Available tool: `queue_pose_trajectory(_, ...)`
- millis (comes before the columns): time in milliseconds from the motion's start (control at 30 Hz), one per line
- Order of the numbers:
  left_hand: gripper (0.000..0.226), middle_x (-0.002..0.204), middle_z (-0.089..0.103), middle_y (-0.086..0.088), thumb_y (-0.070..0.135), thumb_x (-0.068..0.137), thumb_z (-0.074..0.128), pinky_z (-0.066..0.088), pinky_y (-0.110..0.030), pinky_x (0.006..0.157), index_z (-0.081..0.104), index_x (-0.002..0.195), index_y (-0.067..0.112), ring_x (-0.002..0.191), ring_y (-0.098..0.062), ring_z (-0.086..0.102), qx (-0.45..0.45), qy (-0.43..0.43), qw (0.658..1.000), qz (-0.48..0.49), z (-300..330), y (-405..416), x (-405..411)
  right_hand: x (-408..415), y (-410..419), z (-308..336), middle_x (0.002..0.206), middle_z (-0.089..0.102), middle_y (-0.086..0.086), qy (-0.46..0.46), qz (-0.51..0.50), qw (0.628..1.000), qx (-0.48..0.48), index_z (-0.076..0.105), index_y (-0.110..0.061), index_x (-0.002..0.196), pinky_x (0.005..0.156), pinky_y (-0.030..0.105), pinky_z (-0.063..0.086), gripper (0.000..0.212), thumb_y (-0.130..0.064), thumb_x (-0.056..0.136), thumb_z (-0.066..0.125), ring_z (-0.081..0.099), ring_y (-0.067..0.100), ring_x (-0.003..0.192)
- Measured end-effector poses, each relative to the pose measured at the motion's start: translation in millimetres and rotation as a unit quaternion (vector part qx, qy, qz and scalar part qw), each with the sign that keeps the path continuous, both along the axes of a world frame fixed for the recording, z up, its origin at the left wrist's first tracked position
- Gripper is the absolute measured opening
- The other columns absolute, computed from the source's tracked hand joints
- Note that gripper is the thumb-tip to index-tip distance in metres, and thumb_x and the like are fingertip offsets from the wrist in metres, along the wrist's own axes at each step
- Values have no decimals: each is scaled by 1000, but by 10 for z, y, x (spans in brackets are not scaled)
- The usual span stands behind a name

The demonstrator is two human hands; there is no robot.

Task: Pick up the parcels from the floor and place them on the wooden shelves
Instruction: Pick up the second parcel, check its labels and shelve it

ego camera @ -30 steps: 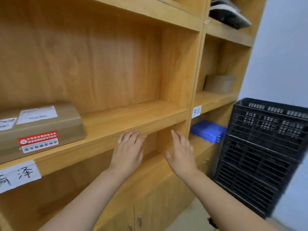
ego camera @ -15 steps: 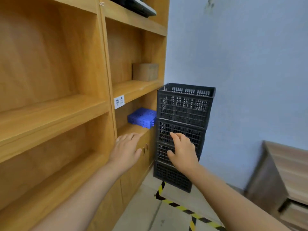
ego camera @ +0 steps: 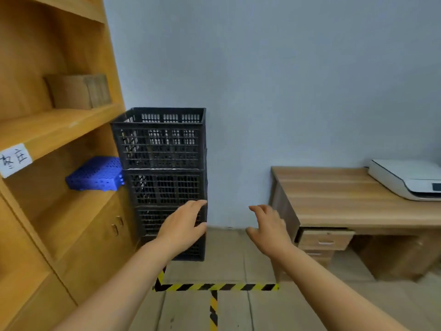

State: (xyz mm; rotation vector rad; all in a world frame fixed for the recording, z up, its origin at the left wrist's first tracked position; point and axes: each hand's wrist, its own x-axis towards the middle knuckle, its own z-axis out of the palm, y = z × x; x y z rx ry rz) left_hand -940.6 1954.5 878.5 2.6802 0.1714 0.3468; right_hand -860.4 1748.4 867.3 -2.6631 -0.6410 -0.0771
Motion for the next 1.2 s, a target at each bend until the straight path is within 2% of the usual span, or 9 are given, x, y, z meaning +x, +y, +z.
queue_pose_trajectory(233, 61, 142, 38, 4, 34, 90, 51, 42, -26, 92, 23, 144, 29, 112, -8, 47, -57, 51, 988, -136, -180, -325, 1052, 647, -444, -150, 143, 38, 5, 60, -107, 992, 8, 34, -20, 141, 109, 40, 32, 59, -30, 87, 54, 35, 25, 131)
queue_pose_trajectory(367, 64, 145, 34, 3, 34, 90, 51, 41, -30, 97, 20, 145, 26, 120, -11, 45, -66, 81, 975, -197, -178, -401, 1726, 1075, -539, -193, 140, 41, 5, 89, -165, 982, 32, 37, -21, 139, 108, 38, 33, 56, -29, 86, 55, 35, 24, 131)
queue_pose_trajectory(500, 60, 142, 37, 3, 33, 89, 51, 42, -31, 95, 26, 143, 25, 118, -12, 48, -78, 108, 963, -236, -232, -564, 2347, 1412, -677, -292, 136, 46, 4, 106, -226, 966, 69, 44, -21, 134, 106, 37, 35, 52, -29, 84, 56, 37, 22, 128)
queue_pose_trajectory(600, 55, 140, 39, 6, 34, 89, 52, 41, -27, 93, 33, 140, 26, 118, -9, 47, -84, 132, 946, -284, -356, -812, 2701, 1514, -891, -420, 132, 49, 4, 124, -272, 949, 100, 49, -20, 130, 104, 36, 36, 47, -27, 84, 56, 39, 22, 125)
queue_pose_trajectory(700, 50, 136, 43, 8, 33, 89, 53, 40, -23, 91, 38, 136, 27, 117, -6, 47, -92, 163, 924, -333, -508, -1181, 2954, 1510, -1225, -548, 136, 47, 2, 143, -323, 930, 106, 48, -20, 132, 107, 33, 32, 48, -28, 85, 56, 36, 20, 130)
queue_pose_trajectory(833, 52, 134, 45, 6, 35, 88, 54, 43, -30, 96, 38, 136, 27, 117, -11, 48, -63, 205, 887, -409, -669, -1812, 3234, 1489, -1794, -648, 138, 46, 5, 157, -392, 900, 108, 46, -17, 133, 107, 31, 30, 48, -26, 87, 56, 36, 22, 131)
queue_pose_trajectory(933, 55, 132, 48, 1, 35, 87, 55, 41, -27, 94, 36, 138, 25, 118, -14, 48, -37, 223, 864, -449, -765, -2332, 3407, 1488, -2255, -721, 139, 44, 3, 163, -432, 878, 122, 45, -18, 133, 106, 30, 29, 48, -25, 87, 55, 35, 20, 131)
queue_pose_trajectory(1100, 58, 137, 46, 0, 34, 87, 56, 40, -27, 99, 35, 140, 23, 118, -12, 48, -29, 254, 836, -486, -892, -3232, 3660, 1559, -3048, -869, 139, 44, 2, 171, -459, 858, 157, 45, -17, 134, 108, 30, 32, 48, -24, 87, 56, 38, 18, 130)
queue_pose_trajectory(1200, 56, 133, 50, 0, 34, 88, 56, 40, -24, 97, 37, 139, 23, 116, -13, 50, -10, 255, 827, -500, -908, -3799, 3808, 1647, -3572, -933, 140, 43, 3, 172, -465, 852, 164, 44, -17, 133, 107, 30, 33, 48, -24, 87, 56, 38, 17, 131)
